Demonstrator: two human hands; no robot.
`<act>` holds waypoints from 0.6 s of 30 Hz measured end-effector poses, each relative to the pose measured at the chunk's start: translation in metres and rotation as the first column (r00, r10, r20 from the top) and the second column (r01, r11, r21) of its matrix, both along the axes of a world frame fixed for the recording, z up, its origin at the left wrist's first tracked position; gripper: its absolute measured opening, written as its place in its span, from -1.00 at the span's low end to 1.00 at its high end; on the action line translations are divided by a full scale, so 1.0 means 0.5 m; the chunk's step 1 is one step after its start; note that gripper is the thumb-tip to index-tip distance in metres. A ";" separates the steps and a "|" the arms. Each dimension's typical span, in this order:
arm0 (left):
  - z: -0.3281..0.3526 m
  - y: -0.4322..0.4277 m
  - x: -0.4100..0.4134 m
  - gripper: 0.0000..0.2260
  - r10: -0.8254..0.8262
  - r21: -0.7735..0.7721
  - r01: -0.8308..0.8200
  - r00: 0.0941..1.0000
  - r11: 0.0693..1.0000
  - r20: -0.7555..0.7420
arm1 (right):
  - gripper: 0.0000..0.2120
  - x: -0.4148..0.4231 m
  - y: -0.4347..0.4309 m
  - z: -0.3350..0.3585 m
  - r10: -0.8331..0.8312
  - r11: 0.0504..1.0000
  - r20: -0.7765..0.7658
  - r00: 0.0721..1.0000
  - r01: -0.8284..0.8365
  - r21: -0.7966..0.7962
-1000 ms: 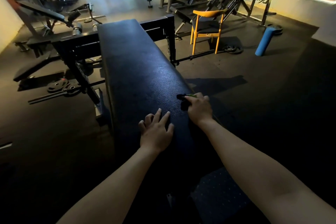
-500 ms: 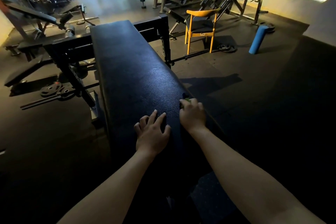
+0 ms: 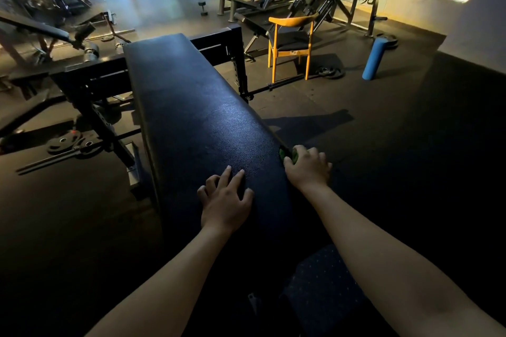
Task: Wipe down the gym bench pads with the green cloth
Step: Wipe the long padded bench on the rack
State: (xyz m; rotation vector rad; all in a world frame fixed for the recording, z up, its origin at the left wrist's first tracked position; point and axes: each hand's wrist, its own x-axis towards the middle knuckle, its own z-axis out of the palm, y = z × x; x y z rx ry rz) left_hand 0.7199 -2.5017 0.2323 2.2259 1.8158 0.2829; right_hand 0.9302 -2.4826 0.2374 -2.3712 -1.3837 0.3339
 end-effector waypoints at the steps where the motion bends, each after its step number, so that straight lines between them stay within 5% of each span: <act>1: 0.000 0.001 0.000 -0.49 -0.001 0.001 0.001 1.000 1.000 -0.001 | -0.60 -0.005 -0.004 0.000 0.008 1.000 0.005 1.000 -0.008 0.008; 6: -0.003 0.000 -0.001 -0.48 -0.005 0.005 0.005 1.000 1.000 -0.005 | -0.67 -0.062 -0.014 0.002 0.054 0.989 -0.052 0.997 -0.046 0.139; 15: -0.006 0.002 -0.006 -0.47 -0.038 0.005 0.039 0.999 0.999 -0.030 | -0.73 -0.118 -0.037 0.021 0.386 0.901 -0.132 0.913 -0.342 0.267; 18: -0.006 0.001 -0.006 -0.45 -0.046 0.013 0.047 0.998 0.999 -0.031 | -0.71 -0.053 -0.037 0.017 0.195 0.944 -0.011 0.981 -0.184 0.275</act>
